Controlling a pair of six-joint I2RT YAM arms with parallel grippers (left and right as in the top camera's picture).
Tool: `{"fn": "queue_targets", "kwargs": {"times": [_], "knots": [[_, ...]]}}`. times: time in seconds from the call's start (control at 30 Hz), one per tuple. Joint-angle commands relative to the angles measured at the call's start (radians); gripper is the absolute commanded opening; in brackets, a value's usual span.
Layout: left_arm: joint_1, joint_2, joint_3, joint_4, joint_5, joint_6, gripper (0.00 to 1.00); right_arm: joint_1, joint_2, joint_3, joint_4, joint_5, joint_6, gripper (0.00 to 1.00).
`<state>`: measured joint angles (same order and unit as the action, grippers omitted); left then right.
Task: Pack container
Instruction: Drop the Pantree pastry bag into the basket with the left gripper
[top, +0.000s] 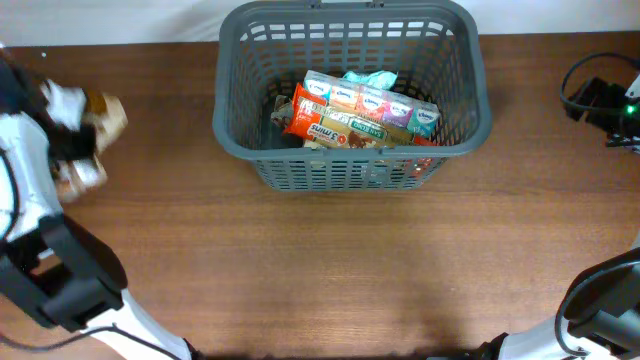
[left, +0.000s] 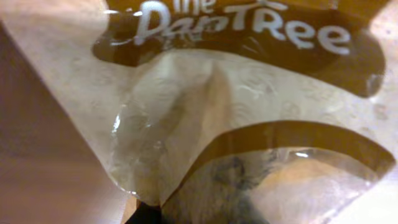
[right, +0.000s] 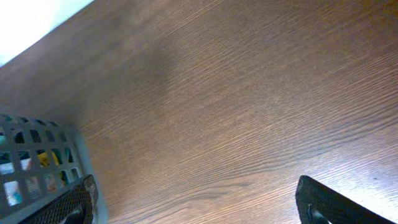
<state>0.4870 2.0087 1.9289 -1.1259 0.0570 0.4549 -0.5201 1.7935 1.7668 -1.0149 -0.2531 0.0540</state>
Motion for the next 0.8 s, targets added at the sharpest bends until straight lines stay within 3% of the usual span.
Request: {"fn": "queue_targets", "kwargs": {"times": [0.0,0.2,0.43,0.77], "knots": [[-0.086,-0.140,0.277,-0.024,0.098,-0.012,0.02,0.003,-0.013,-0.003,0.002,-0.005,0.007,0.99],[-0.320,-0.211,0.526,-0.019,0.277,0.185,0.02,0.003,-0.013,-0.003,0.002,-0.005,0.007,0.99],[-0.739,-0.166,0.559,-0.064,0.269,0.531,0.02,0.003,-0.013,-0.003,0.002,-0.005,0.007,0.99],[-0.887,0.146,0.559,-0.063,0.208,0.538,0.02,0.003,-0.013,-0.003,0.002,-0.005,0.007,0.99]]}}
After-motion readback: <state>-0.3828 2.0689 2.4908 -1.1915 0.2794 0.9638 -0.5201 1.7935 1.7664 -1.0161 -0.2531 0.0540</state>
